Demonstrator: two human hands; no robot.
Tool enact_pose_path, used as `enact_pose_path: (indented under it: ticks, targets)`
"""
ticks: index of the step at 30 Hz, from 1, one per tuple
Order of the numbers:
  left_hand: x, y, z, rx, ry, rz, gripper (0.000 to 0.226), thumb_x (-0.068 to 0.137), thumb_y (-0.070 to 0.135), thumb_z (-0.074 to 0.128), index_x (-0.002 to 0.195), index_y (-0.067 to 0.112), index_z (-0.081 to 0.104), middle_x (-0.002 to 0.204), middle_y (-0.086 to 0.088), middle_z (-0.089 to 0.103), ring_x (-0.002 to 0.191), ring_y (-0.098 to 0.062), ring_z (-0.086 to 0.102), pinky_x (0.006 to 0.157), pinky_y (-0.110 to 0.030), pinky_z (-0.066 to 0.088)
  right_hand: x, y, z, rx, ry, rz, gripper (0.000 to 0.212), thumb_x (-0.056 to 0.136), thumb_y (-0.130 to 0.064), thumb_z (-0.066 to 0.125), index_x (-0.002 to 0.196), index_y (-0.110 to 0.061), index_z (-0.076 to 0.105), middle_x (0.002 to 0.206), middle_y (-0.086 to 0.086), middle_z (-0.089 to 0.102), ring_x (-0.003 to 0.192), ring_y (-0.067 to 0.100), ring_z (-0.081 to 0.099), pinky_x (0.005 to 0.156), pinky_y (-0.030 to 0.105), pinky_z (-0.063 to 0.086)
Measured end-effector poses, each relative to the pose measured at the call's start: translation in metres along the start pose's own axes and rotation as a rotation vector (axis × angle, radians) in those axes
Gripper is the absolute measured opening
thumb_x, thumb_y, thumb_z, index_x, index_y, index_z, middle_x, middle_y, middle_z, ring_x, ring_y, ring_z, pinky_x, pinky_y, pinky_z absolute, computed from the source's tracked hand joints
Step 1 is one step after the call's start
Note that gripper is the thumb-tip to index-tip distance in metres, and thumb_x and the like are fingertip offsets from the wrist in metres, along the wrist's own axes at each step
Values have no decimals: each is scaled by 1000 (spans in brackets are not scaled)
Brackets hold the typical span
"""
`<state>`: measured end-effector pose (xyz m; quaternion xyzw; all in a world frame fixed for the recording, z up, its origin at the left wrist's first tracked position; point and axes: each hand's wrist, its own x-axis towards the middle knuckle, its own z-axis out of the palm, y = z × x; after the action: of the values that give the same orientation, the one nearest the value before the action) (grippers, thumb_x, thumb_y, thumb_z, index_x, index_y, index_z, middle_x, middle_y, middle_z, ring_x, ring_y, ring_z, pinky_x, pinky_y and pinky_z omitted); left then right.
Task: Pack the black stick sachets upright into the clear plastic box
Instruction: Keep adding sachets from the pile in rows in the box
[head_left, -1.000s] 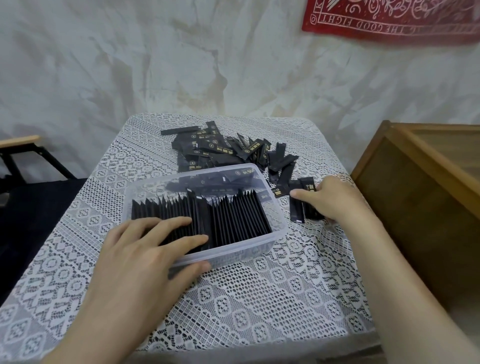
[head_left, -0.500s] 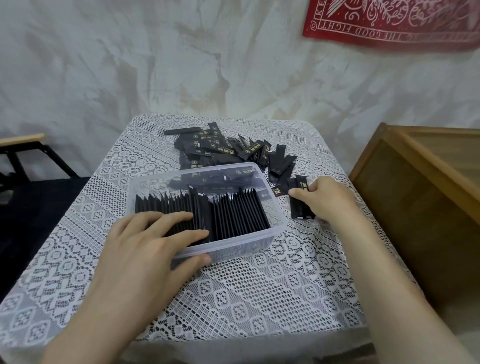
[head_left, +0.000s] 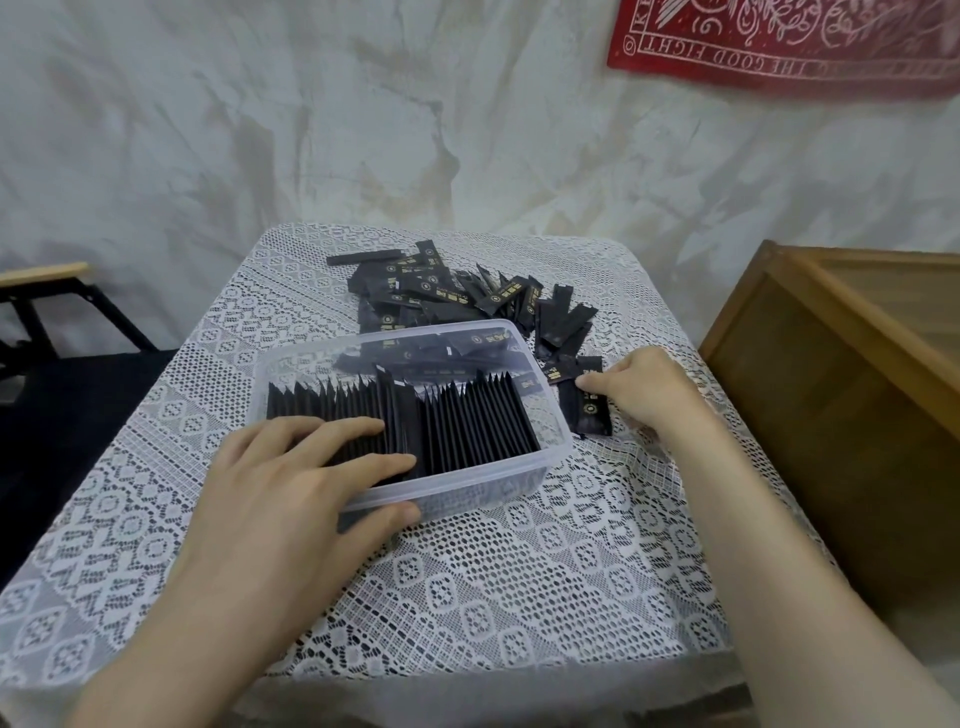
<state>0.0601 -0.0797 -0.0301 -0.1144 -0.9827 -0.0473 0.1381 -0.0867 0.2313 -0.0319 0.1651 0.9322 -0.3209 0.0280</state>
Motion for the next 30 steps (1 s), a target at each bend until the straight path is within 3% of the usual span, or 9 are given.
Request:
enact_pose_path:
  ticks: [5,8,13,17,20,22,25,27,30]
  targets:
    - [0,0,0,-4,4,3,51,84,75,39,115,49,71,128,20,64,110,-20,56,94,-38,32,-5,-6,-2,-31,-84,-23,49,83,-41,81,65,-13,44,54,5,44,49,20,38,61,34,33]
    - [0,1,0,-4,2,1,51,84,75,39,115,50,70,128,20,64,110,-20,57,94,-38,32,-8,-8,-2,35,-112,-12,43,85,-37,80,72,-12,48,63,11,55,48,21,39,61,33,36]
    - [0,0,-1,-5,-2,2,50,83,75,40,114,50,71,128,20,64,110,-20,57,94,-39,32,-10,-9,1,61,-91,-25,41,89,-30,76,65,-13,48,56,8,52,47,21,43,64,34,40]
    - [1,-1,-1,2,-22,-3,52,83,77,38,116,50,70,130,21,63,112,-21,59,96,-42,37,-6,-5,0,46,-18,-41,33,86,-28,78,73,-14,52,66,13,55,58,26,51,64,37,41]
    - [0,0,-1,5,-22,-6,52,83,77,38,116,50,70,130,20,63,112,-21,59,96,-44,37,-4,4,-8,11,90,-18,29,88,-31,76,77,-12,58,68,14,64,67,33,63,68,43,52]
    - [1,0,-1,4,-18,-6,52,83,77,39,115,50,70,130,20,63,112,-21,59,96,-43,36,-4,9,-13,152,117,-12,29,92,-31,73,75,-13,60,62,9,64,57,28,61,67,42,54]
    - [1,0,-1,4,-20,-7,51,83,76,40,115,50,70,130,21,63,112,-21,59,97,-42,35,-11,2,-6,509,-38,-1,17,95,-23,72,89,-9,65,58,1,65,45,12,56,62,34,49]
    - [1,0,-1,10,-21,-7,51,83,77,40,115,50,70,129,21,63,112,-21,59,97,-42,34,-11,-5,6,501,-74,-19,18,93,-23,74,98,-9,65,68,1,68,48,9,61,71,32,56]
    - [1,1,-2,14,-24,-5,51,83,76,40,115,50,70,129,20,64,111,-21,59,97,-41,33,-8,-11,17,286,-38,-41,26,89,-32,78,87,-13,60,72,1,66,56,17,66,86,49,60]
